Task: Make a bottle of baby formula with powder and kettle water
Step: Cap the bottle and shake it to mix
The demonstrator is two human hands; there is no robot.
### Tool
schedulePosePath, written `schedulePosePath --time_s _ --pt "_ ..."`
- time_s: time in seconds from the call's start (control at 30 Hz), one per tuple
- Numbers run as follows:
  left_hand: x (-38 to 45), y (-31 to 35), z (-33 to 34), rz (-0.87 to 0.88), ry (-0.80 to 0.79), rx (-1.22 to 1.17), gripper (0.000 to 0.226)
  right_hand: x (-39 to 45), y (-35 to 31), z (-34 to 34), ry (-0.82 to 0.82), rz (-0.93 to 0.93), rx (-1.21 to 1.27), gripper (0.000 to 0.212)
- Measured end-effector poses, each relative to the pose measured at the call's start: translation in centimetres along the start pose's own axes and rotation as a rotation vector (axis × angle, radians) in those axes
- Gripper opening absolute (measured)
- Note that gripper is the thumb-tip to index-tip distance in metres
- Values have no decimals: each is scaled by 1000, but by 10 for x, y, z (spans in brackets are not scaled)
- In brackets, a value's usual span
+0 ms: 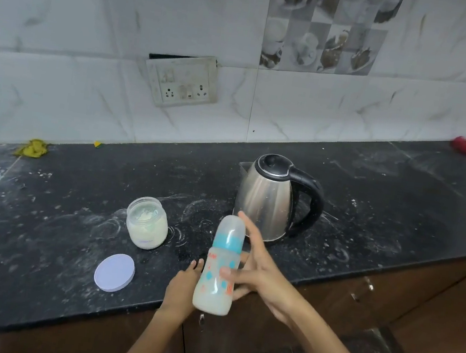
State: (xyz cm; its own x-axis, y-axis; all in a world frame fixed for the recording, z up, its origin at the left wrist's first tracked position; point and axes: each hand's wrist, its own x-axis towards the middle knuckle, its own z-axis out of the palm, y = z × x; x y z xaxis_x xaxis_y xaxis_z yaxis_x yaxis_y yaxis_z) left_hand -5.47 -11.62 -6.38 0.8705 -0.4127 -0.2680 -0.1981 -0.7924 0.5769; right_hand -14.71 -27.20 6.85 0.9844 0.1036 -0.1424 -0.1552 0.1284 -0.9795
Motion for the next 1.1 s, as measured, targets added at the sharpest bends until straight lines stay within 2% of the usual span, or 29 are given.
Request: schedulePosePath --time_s 0.03,0.13,0.17,0.2,0.33,0.37,0.47,0.5,0.53,0.63,0.67,0.8,0.87,0.97,1.0,1.1 --pt "1 0 1 12 2 15 48 -1 -1 0 -5 -12 -2 96" --pt "0 4 -2 36 -47 78 54 10 -9 -10 301 -147 243 84" --pt "0 5 -2 51 -63 90 56 12 -10 -11 359 -167 311 79" --pt "-1 6 -3 48 -74 91 57 13 -9 -9 367 -157 306 77" --pt "-5 5 -5 -24 -10 51 61 2 -6 0 119 -33 35 88" --pt "-5 5 -5 -5 -8 73 60 2 -8 -3 148 -66 59 87" --pt "-6 5 -5 69 -34 131 55 10 -12 -10 369 -153 272 73" --pt "-5 5 -5 68 -40 137 54 12 -10 -9 383 -145 265 70" --pt "-6 7 -6 51 -35 147 54 11 -7 -7 340 -107 196 73" --pt "-9 10 -9 18 -21 149 49 -1 2 -1 43 45 -43 88" --pt "-9 10 -9 33 -23 154 49 -4 1 -3 37 26 -40 88" --pt "-9 8 -9 81 -41 144 56 9 -4 -14 425 -94 239 76" --pt "-10 9 -9 73 -48 160 55 10 -1 -12 402 -64 173 78" --pt "-11 11 -11 54 -34 184 58 -1 -3 -7 137 27 -56 85" --pt "-11 11 -11 58 -34 187 58 -2 -5 -9 144 -7 -52 84" --pt "-10 9 -10 77 -52 168 55 6 -7 -13 396 -122 183 76"
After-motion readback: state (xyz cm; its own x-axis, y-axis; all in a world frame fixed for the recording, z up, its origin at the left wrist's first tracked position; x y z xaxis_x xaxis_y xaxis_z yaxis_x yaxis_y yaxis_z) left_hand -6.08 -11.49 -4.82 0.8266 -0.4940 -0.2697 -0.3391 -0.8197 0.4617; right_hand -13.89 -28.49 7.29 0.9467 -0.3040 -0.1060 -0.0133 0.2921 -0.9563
